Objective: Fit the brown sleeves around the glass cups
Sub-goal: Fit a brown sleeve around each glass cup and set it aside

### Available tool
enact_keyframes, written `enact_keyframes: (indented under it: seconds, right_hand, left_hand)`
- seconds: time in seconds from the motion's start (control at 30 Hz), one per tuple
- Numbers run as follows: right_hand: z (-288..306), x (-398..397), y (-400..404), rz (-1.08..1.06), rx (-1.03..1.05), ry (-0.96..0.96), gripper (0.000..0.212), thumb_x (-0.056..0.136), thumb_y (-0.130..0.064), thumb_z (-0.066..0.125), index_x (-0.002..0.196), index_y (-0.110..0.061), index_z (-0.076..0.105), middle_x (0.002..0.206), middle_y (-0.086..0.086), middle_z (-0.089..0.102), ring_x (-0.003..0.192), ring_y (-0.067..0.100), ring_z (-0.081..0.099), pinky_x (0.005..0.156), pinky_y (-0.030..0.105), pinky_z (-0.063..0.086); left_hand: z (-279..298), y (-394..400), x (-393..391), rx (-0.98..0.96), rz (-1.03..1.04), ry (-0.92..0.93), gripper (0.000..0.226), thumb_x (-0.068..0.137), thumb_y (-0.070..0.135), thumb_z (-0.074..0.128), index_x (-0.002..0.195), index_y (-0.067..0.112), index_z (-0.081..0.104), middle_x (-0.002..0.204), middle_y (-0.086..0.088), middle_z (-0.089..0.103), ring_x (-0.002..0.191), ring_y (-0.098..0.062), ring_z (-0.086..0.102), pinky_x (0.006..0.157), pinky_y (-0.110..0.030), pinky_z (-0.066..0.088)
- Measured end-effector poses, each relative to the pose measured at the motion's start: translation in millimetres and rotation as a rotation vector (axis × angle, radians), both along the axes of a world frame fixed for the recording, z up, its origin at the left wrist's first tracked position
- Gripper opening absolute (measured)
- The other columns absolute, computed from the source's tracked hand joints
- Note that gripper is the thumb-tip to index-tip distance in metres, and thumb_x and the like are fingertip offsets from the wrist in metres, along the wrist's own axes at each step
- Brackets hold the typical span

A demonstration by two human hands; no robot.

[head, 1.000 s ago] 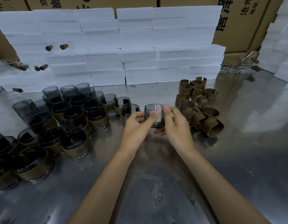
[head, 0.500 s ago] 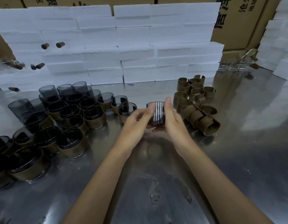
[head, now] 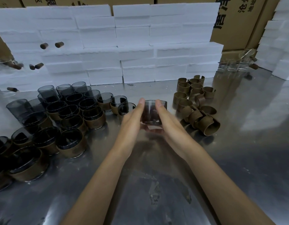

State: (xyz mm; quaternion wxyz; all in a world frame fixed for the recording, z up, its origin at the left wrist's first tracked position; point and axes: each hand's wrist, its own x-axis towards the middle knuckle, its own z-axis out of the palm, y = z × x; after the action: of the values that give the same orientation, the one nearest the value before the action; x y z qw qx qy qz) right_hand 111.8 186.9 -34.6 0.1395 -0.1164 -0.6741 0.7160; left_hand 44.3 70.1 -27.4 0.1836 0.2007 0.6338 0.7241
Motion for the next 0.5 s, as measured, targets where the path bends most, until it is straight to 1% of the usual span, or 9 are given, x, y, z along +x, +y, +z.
enact_keyframes:
  seconds: [0.07, 0.13, 0.2, 0.23, 0.27, 0.3, 0.33, 0.43, 0.5]
  right_hand:
    - [0.3, 1.6, -2.4, 0.092, -0.031, -0.006, 0.08, 0.076, -0.086, 0.059, 0.129, -0.026, 0.069, 0.12, 0.001, 0.076, 0.115, 0.018, 0.07, 0.105, 0.043, 0.051]
    - [0.5, 1.6, -2.6, 0.067, 0.013, 0.01, 0.077, 0.079, -0.087, 0.054, 0.129, -0.031, 0.068, 0.12, -0.001, 0.076, 0.114, 0.015, 0.071, 0.104, 0.042, 0.053]
    - [1.9, 1.4, -3.9, -0.004, 0.061, 0.035, 0.079, 0.079, -0.086, 0.046, 0.131, -0.031, 0.067, 0.118, -0.001, 0.076, 0.108, 0.013, 0.073, 0.094, 0.036, 0.059]
    - [2.8, 0.8, -4.7, -0.036, 0.074, 0.041, 0.08, 0.08, -0.085, 0.042, 0.13, -0.028, 0.067, 0.116, 0.001, 0.077, 0.103, 0.014, 0.075, 0.088, 0.034, 0.061]
    - [3.3, 0.2, -5.3, -0.06, 0.082, 0.044, 0.081, 0.08, -0.084, 0.039, 0.128, -0.026, 0.068, 0.113, 0.002, 0.077, 0.099, 0.015, 0.076, 0.083, 0.032, 0.061]
    - [3.5, -0.5, -5.8, -0.076, 0.084, 0.049, 0.079, 0.081, -0.081, 0.036, 0.125, -0.025, 0.069, 0.109, 0.004, 0.078, 0.095, 0.017, 0.077, 0.078, 0.031, 0.061]
    - [3.4, -1.0, -6.1, -0.089, 0.078, 0.053, 0.075, 0.084, -0.078, 0.033, 0.121, -0.025, 0.071, 0.106, 0.005, 0.079, 0.093, 0.019, 0.077, 0.075, 0.03, 0.06]
    - [2.8, -3.5, -5.4, -0.15, 0.036, 0.056, 0.058, 0.101, -0.063, 0.03, 0.112, -0.024, 0.072, 0.1, 0.01, 0.079, 0.087, 0.024, 0.078, 0.072, 0.029, 0.061]
    - [1.3, -5.0, -3.3, -0.189, 0.022, 0.077, 0.049, 0.109, -0.048, 0.031, 0.111, -0.02, 0.071, 0.101, 0.015, 0.079, 0.085, 0.026, 0.078, 0.067, 0.026, 0.059]
  left_hand:
    - [-1.9, 1.8, 5.2, -0.021, -0.072, -0.017, 0.059, 0.085, 0.077, 0.059, 0.11, 0.029, 0.079, 0.114, -0.003, 0.078, 0.107, -0.019, 0.074, 0.094, -0.039, 0.055]
    - [-4.1, 1.4, 6.0, -0.064, -0.063, 0.039, 0.061, 0.071, 0.089, 0.062, 0.106, 0.042, 0.078, 0.117, 0.006, 0.076, 0.111, -0.009, 0.071, 0.103, -0.038, 0.053]
    - [-2.1, 1.0, 7.3, -0.064, -0.074, 0.143, 0.041, 0.081, 0.081, 0.059, 0.101, 0.05, 0.076, 0.111, 0.015, 0.076, 0.106, 0.002, 0.07, 0.097, -0.022, 0.054]
    - [-0.6, 1.6, 8.1, -0.05, -0.059, 0.17, 0.038, 0.085, 0.074, 0.058, 0.108, 0.048, 0.075, 0.108, 0.016, 0.075, 0.102, 0.007, 0.068, 0.092, -0.014, 0.052]
    - [-1.2, 2.7, 6.6, -0.038, -0.012, 0.18, 0.043, 0.085, 0.067, 0.059, 0.117, 0.041, 0.072, 0.106, 0.014, 0.072, 0.095, 0.011, 0.066, 0.085, -0.011, 0.051]
    - [-1.2, 3.6, 5.7, -0.027, 0.044, 0.175, 0.049, 0.083, 0.062, 0.06, 0.122, 0.034, 0.067, 0.104, 0.008, 0.067, 0.087, 0.009, 0.064, 0.078, -0.01, 0.05]
    - [-1.9, 4.0, 4.5, -0.008, 0.084, 0.18, 0.05, 0.082, 0.059, 0.061, 0.121, 0.028, 0.064, 0.103, 0.001, 0.063, 0.084, 0.003, 0.063, 0.072, -0.012, 0.049]
    - [-2.5, 1.8, 2.5, 0.038, 0.138, 0.213, 0.037, 0.087, 0.05, 0.063, 0.112, 0.023, 0.059, 0.103, -0.01, 0.063, 0.084, -0.018, 0.058, 0.067, -0.025, 0.048]
    - [-2.7, 0.5, -0.2, 0.06, 0.155, 0.218, 0.022, 0.097, 0.039, 0.062, 0.109, 0.021, 0.058, 0.102, -0.012, 0.066, 0.085, -0.023, 0.06, 0.067, -0.03, 0.051]
